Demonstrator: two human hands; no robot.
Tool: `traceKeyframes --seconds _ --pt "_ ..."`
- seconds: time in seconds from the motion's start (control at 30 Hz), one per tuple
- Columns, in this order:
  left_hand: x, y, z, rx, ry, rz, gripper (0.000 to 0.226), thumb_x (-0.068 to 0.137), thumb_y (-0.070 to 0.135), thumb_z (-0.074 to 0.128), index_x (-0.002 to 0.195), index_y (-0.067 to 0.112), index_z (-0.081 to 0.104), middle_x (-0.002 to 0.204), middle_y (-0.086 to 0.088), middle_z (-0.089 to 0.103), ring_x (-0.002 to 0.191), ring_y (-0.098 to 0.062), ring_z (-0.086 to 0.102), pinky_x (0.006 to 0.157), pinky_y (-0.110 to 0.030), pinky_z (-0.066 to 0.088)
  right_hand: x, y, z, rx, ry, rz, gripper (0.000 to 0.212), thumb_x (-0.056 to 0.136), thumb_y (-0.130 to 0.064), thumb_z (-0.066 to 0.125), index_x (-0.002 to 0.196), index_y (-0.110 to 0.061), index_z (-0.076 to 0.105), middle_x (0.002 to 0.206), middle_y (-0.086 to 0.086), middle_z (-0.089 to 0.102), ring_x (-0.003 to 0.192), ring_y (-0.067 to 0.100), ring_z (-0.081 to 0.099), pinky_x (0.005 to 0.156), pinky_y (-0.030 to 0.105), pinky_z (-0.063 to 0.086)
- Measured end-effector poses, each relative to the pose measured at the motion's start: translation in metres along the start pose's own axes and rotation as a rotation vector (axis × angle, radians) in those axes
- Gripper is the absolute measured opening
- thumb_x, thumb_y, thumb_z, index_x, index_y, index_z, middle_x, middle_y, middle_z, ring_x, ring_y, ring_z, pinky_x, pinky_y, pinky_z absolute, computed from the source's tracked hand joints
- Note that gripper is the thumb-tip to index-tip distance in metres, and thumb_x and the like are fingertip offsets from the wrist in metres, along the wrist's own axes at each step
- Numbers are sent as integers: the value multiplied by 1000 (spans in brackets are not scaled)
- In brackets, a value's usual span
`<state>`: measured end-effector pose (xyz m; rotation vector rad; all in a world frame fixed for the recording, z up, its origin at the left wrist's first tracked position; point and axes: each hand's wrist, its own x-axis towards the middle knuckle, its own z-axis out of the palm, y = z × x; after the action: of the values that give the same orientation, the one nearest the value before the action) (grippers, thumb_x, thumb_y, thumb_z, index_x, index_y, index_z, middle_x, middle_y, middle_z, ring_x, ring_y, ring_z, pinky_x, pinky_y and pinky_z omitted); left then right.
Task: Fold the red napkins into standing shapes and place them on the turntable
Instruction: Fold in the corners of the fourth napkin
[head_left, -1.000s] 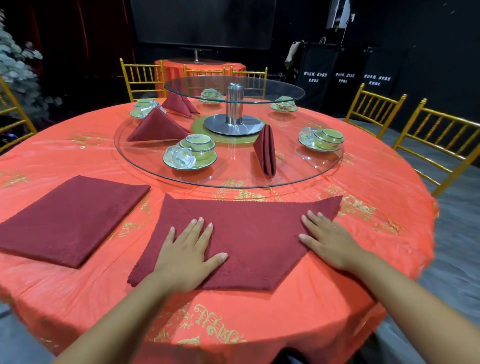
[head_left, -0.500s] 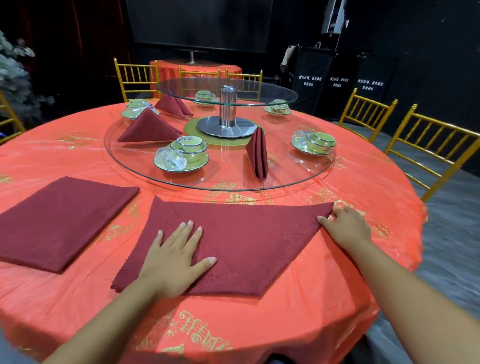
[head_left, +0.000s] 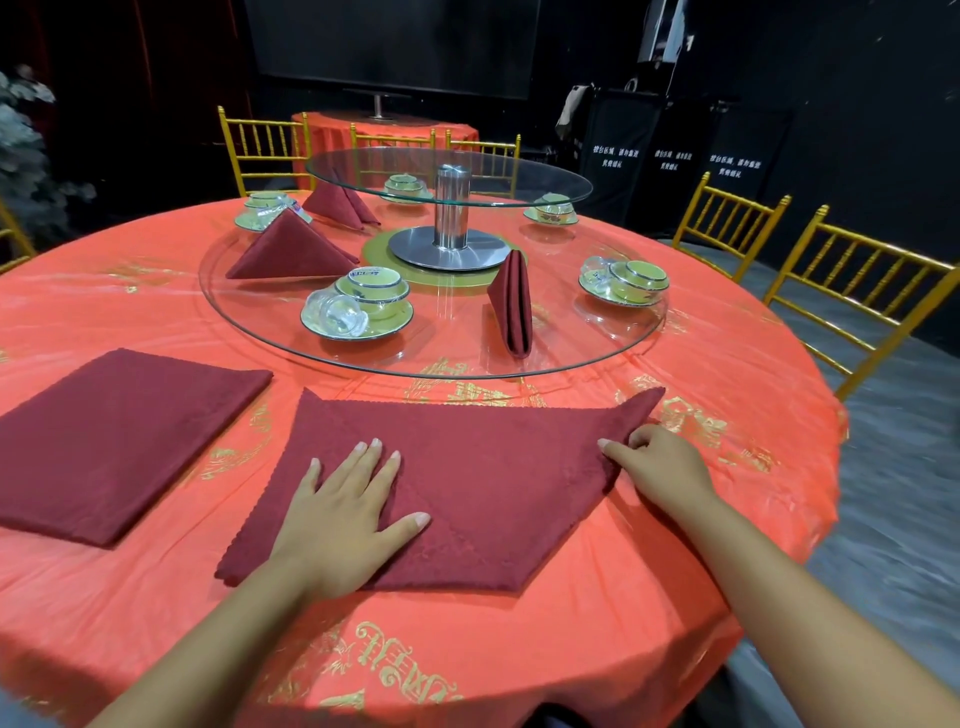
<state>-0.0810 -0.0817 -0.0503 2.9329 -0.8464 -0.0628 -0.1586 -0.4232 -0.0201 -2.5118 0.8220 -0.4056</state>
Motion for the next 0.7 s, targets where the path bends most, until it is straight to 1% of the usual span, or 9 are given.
traceKeyframes --seconds 0.1,0.17,0.27,0.33,0.4,0.47,0.57,0.63,0.7 --pt "0 1 0 8 0 -5 99 67 83 -10 152 32 -7 159 8 -16 143 -6 -19 118 -45 -10 -8 -12 5 137 -2 -67 20 81 -29 68 70 -18 55 56 -4 56 60 20 53 52 30 34" --pt "0 1 0 8 1 -3 96 70 83 -7 152 31 -7 158 8 -17 144 -7 -19 118 -45 -10 -11 -27 8 246 2 -120 8 82 -21 68 86 -19 61 59 -9 55 61 15 54 55 29 35" --pt "-1 0 1 3 3 -5 94 72 82 -4 152 31 -6 159 8 -16 144 -7 -19 118 -45 -10 -14 -60 16 346 -9 -213 20 83 -18 69 102 -16 67 62 -7 54 59 15 54 62 30 41" --pt "0 0 1 1 4 -5 94 73 82 -3 152 31 -6 159 8 -16 144 -7 -19 118 -46 -10 -16 -87 24 367 -36 -299 22 82 -17 70 104 -14 70 63 -7 54 62 13 54 63 24 39" --pt "0 0 2 2 2 -3 94 72 82 -4 152 32 -6 158 8 -17 143 -6 -20 118 -46 -11 -20 -114 35 328 -91 -393 24 81 -18 71 105 -14 71 66 -9 56 68 11 54 63 18 33" --pt "0 0 2 3 5 -5 94 72 82 -4 152 32 -7 158 8 -17 143 -6 -21 117 -45 -12 -26 -137 49 270 -172 -483 26 82 -20 70 107 -14 71 71 -6 60 71 10 55 63 18 31" --pt "0 1 3 9 10 -6 94 72 82 -2 152 31 -6 159 7 -16 144 -7 -20 117 -45 -12 -36 -159 69 179 -288 -565 30 84 -20 66 112 -13 69 85 3 68 83 17 61 71 19 36" --pt "0 1 3 12 6 -2 95 73 81 -2 152 29 -7 159 6 -16 144 -7 -20 117 -46 -12 -41 -167 78 124 -316 -607 31 85 -20 64 114 -13 68 94 6 70 91 20 62 76 21 38" --pt "0 1 3 11 7 2 95 74 81 -2 151 27 -9 159 6 -16 144 -8 -20 117 -47 -12 -44 -170 84 115 -320 -634 30 86 -21 63 114 -12 68 97 7 70 94 21 62 80 24 40"
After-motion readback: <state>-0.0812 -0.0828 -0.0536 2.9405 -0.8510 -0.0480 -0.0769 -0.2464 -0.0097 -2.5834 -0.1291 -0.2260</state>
